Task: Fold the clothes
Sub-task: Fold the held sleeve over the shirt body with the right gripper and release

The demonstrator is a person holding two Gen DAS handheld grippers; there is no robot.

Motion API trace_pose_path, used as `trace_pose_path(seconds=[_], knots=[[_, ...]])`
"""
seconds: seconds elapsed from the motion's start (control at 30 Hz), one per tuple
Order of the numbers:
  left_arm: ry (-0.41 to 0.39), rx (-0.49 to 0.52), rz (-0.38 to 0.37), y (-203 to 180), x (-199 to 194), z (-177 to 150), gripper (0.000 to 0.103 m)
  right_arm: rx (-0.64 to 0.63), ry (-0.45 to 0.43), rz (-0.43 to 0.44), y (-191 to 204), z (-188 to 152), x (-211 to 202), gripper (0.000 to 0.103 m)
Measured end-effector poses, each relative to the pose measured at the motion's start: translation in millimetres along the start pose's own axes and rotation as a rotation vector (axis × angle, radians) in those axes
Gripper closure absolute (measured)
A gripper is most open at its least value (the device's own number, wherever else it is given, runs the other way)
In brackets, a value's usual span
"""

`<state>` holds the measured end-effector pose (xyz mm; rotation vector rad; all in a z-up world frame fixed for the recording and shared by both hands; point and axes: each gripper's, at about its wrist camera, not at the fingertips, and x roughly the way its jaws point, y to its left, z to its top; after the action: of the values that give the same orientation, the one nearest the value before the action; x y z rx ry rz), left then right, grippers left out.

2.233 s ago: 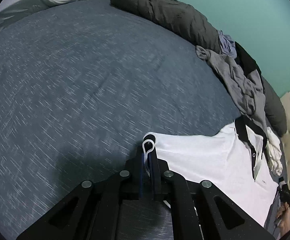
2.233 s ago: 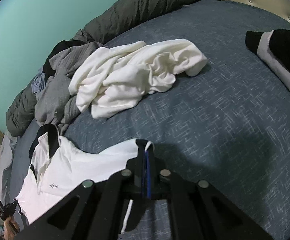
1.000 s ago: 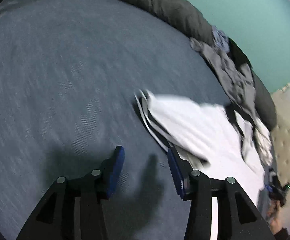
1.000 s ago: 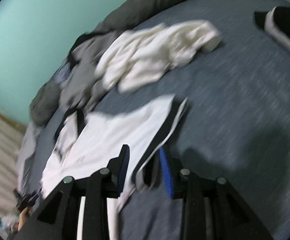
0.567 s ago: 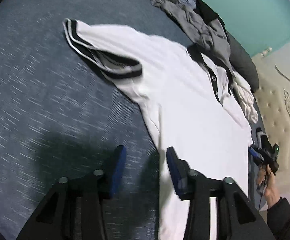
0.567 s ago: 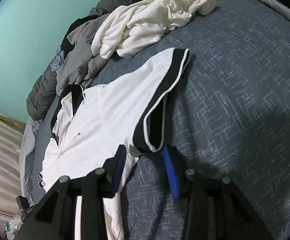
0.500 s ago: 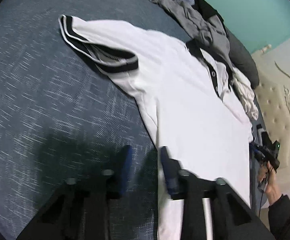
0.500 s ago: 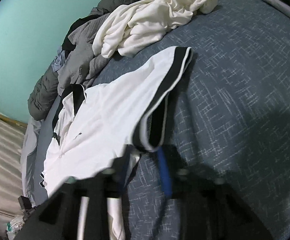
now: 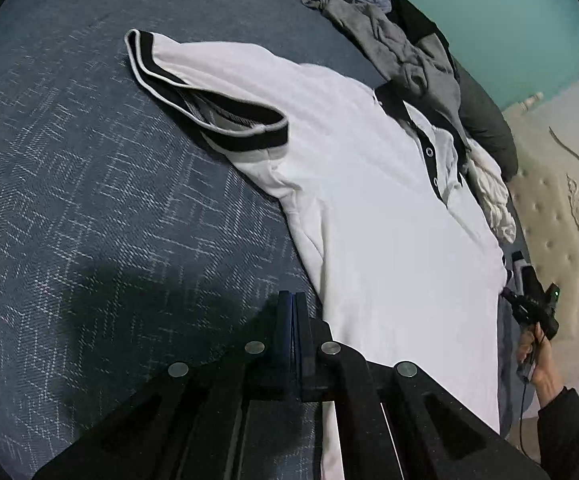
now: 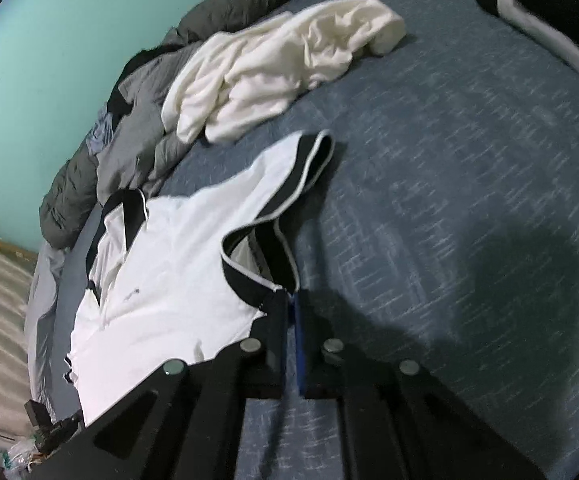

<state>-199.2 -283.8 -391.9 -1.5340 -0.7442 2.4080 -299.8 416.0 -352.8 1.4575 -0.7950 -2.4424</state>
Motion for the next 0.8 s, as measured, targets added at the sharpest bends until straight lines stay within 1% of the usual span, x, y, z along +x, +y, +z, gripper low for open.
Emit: trace_pose_path(seconds=[0.07,0.1,0.13,0.17,0.23,0.27,0.37,0.5,0.57,0.6,0.63,0.67,0.8], knots=[[-0.006,0.008,0.001,-4,-2,2,0.103,0.017,-0.006,-0.017,0,-4,-2,0.097],[-0.013,0.008,-0.002,-6,-3,3,0.103,0.03,-0.011,-0.012,1,-9,-3,0.089],[-0.018,0.008,-0.004,-7,-4,4,0.101,0.047,-0.018,0.009,2,-15,-6,0.078],[-0.022,0.007,-0.001,-8,-4,4,0.098,0.065,-0.025,0.03,4,-22,-10,0.075],[-0.025,0.003,0.001,-10,-3,5,0.08,0.086,-0.024,0.074,9,-35,-12,0.074],[-0.025,0.002,-0.001,-11,-1,5,0.077,0.077,-0.004,0.092,14,-40,-7,0.074],[-0.023,0.001,-0.006,-13,5,7,0.077,0.064,0.037,0.116,26,-45,11,0.074],[-0.021,-0.028,-0.008,-8,15,11,0.078,0.14,0.039,0.146,20,-44,30,0.074],[-0.032,-0.047,-0.017,-4,17,14,0.079,0.136,0.033,0.149,22,-44,33,0.077],[-0.033,-0.049,-0.017,-4,20,15,0.081,0.126,0.029,0.144,23,-43,34,0.089],[-0.035,-0.049,-0.016,-4,22,17,0.091,0.12,0.027,0.14,24,-43,33,0.096],[-0.034,-0.046,-0.018,-5,25,18,0.097,0.113,0.025,0.135,24,-42,33,0.097],[-0.049,-0.036,-0.019,-6,23,22,0.099,0.065,-0.005,0.124,26,-35,21,0.099]])
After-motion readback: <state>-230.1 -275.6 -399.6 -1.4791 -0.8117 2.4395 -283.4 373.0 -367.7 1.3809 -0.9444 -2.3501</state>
